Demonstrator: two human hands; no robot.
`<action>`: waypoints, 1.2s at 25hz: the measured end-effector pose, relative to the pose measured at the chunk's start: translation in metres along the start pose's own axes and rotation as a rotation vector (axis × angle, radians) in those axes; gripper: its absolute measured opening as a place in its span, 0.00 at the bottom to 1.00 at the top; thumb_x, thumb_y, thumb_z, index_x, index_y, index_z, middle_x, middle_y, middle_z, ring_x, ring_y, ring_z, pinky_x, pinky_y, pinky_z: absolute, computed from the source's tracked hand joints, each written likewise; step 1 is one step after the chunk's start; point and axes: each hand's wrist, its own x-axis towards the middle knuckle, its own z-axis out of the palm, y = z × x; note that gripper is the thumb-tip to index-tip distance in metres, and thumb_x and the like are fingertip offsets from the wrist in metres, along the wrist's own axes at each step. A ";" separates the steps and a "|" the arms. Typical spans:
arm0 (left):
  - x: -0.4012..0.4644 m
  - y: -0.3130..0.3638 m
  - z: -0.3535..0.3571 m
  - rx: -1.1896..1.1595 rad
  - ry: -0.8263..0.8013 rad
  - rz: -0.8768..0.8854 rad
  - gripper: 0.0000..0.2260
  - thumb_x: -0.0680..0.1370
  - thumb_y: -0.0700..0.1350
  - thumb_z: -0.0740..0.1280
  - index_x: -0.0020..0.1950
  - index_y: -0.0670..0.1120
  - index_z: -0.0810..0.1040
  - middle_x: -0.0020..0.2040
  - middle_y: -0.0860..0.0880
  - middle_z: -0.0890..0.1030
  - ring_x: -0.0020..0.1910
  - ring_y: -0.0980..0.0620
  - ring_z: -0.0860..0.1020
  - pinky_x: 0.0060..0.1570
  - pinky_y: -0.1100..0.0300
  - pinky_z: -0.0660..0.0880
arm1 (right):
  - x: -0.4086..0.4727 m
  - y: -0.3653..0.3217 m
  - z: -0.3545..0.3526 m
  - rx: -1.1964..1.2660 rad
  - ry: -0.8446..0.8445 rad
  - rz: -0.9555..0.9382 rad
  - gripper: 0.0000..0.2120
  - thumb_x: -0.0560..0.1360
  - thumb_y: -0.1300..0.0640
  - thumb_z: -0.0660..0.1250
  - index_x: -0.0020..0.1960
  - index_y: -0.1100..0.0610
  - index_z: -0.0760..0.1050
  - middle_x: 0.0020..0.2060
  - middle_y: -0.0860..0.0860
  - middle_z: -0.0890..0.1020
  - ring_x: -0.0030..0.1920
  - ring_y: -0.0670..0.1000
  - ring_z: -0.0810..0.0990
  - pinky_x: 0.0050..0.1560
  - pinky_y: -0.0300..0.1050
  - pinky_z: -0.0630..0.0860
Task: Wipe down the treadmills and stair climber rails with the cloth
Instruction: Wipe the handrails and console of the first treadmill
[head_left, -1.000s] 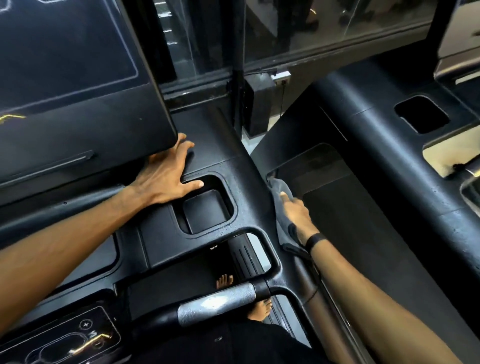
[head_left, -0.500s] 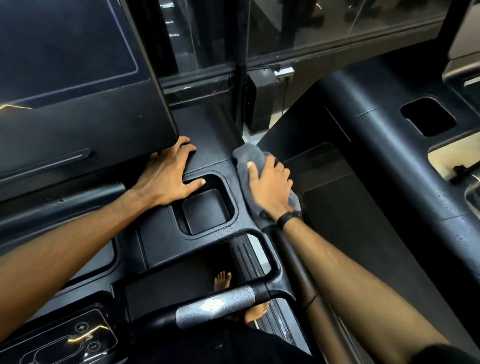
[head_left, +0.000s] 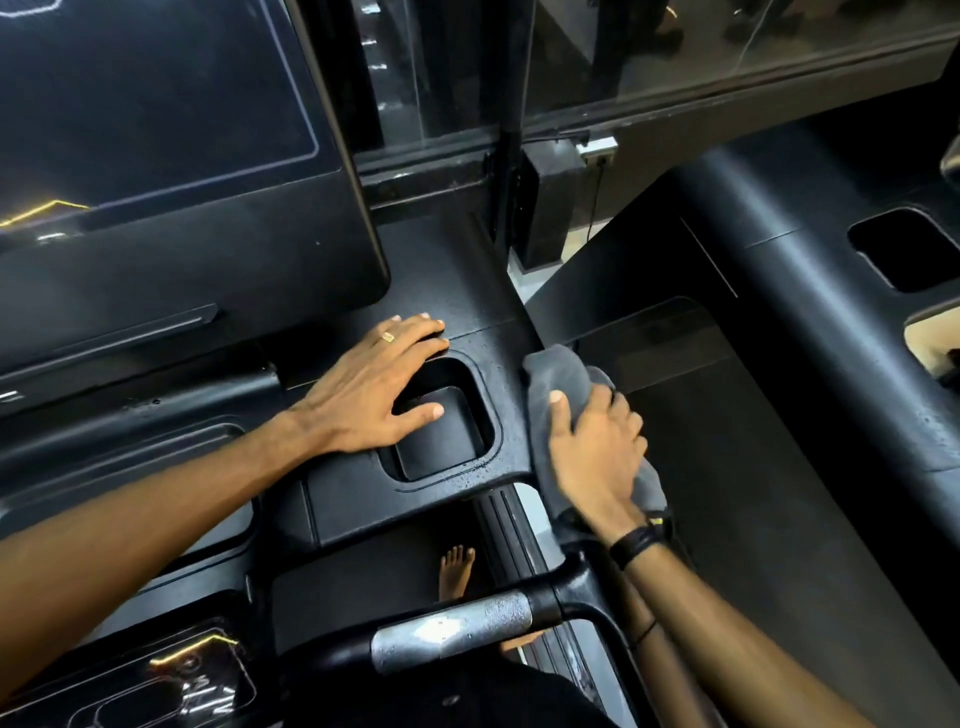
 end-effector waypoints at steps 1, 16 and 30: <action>0.001 0.000 -0.001 -0.004 0.003 -0.003 0.34 0.76 0.63 0.60 0.75 0.41 0.68 0.77 0.43 0.66 0.78 0.45 0.62 0.79 0.50 0.53 | -0.008 -0.012 -0.001 -0.072 0.056 -0.080 0.26 0.81 0.38 0.54 0.67 0.57 0.69 0.64 0.59 0.72 0.62 0.63 0.70 0.62 0.61 0.66; 0.002 -0.003 0.005 0.065 0.045 0.017 0.33 0.75 0.60 0.65 0.75 0.43 0.68 0.76 0.44 0.66 0.78 0.47 0.61 0.79 0.48 0.54 | 0.091 -0.005 0.009 0.432 -0.416 0.238 0.30 0.82 0.36 0.54 0.75 0.54 0.66 0.73 0.59 0.71 0.72 0.62 0.68 0.70 0.52 0.65; 0.006 -0.001 0.002 0.070 0.025 -0.003 0.33 0.73 0.58 0.67 0.73 0.43 0.69 0.75 0.44 0.66 0.77 0.45 0.62 0.77 0.48 0.56 | 0.157 -0.110 0.026 0.286 -0.240 -0.193 0.29 0.79 0.34 0.55 0.75 0.47 0.62 0.71 0.59 0.70 0.70 0.63 0.68 0.69 0.62 0.65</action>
